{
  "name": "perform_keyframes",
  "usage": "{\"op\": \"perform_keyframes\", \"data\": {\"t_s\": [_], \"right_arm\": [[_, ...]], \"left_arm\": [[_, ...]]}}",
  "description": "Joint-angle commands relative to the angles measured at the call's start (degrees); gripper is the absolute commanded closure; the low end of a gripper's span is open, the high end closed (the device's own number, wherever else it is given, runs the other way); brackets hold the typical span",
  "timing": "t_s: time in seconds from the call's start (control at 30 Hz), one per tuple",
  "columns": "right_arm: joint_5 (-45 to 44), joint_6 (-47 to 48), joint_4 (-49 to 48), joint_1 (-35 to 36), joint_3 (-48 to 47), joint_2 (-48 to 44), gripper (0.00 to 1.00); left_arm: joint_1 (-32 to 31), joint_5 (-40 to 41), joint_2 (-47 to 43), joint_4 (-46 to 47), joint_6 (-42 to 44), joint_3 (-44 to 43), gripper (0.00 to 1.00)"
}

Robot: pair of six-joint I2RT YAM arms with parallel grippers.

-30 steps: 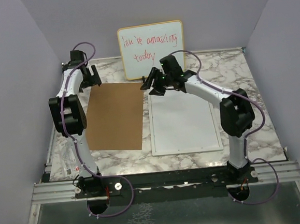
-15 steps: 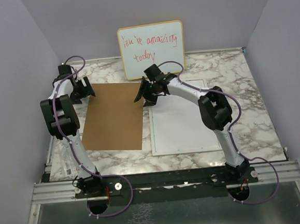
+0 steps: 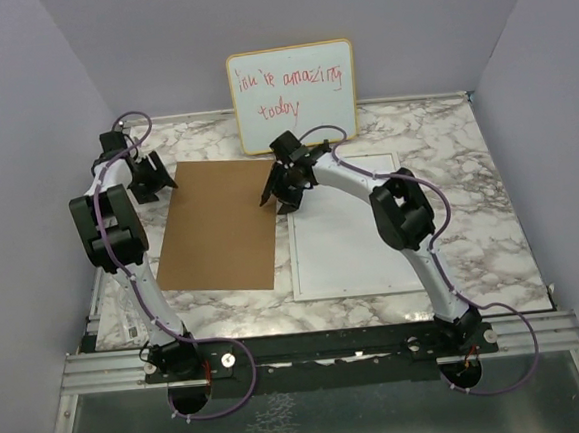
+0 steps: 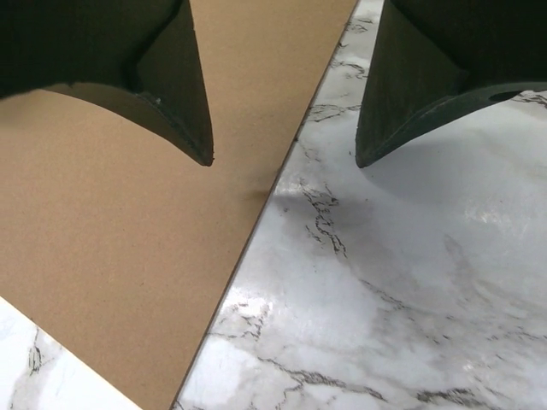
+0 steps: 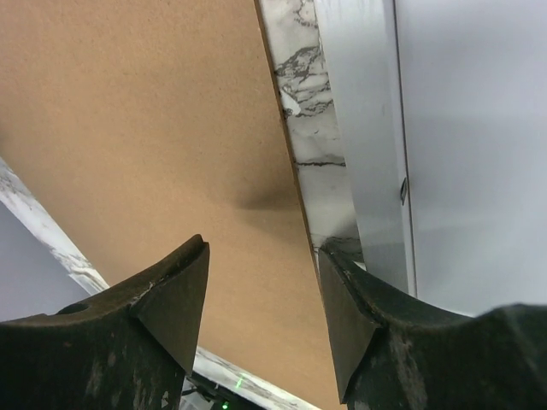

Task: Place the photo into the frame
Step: Pick up the photo frame item at the center of the board.

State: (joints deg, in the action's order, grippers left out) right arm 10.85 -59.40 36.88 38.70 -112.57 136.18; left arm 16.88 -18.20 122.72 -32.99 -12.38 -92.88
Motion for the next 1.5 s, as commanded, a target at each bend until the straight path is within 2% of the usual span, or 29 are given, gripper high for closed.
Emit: {"op": "perform_keyframes", "data": {"t_s": [0.0,0.23,0.4,0.6,0.83,1.03,1.2,1.47], "right_arm": [[-2.2,-0.6,4.6,0.9,-0.3,3.3,0.41],[3.2,-0.5,-0.1,1.1,3.7,3.0,0.41],[7.7,1.2,-4.8,1.1,4.6,1.9,0.41],[16.9,1.8,-20.9,1.1,11.6,-3.2,0.41],[21.1,2.4,-30.4,1.1,13.1,-9.9,0.41],[20.6,1.5,-36.1,1.1,15.4,-15.5,0.41],[18.8,0.6,-35.4,1.0,17.1,-17.4,0.41],[13.5,0.6,-35.2,-0.3,24.9,-22.7,0.41]], "left_arm": [[-0.4,-4.7,4.2,-9.9,-1.1,5.0,0.33],[-0.3,-10.4,5.9,-11.6,0.5,6.5,0.38],[-0.2,-6.1,6.0,-11.7,0.7,7.1,0.41],[-0.3,-8.3,6.1,-11.4,0.8,7.4,0.42],[-0.3,-8.4,6.3,-11.2,-0.3,9.0,0.46],[-0.3,-6.6,5.0,-11.0,-1.4,10.6,0.47],[-0.5,-7.4,3.9,-10.3,-1.9,12.0,0.49],[-6.1,-9.0,0.8,-8.3,-3.5,17.5,0.49]]}}
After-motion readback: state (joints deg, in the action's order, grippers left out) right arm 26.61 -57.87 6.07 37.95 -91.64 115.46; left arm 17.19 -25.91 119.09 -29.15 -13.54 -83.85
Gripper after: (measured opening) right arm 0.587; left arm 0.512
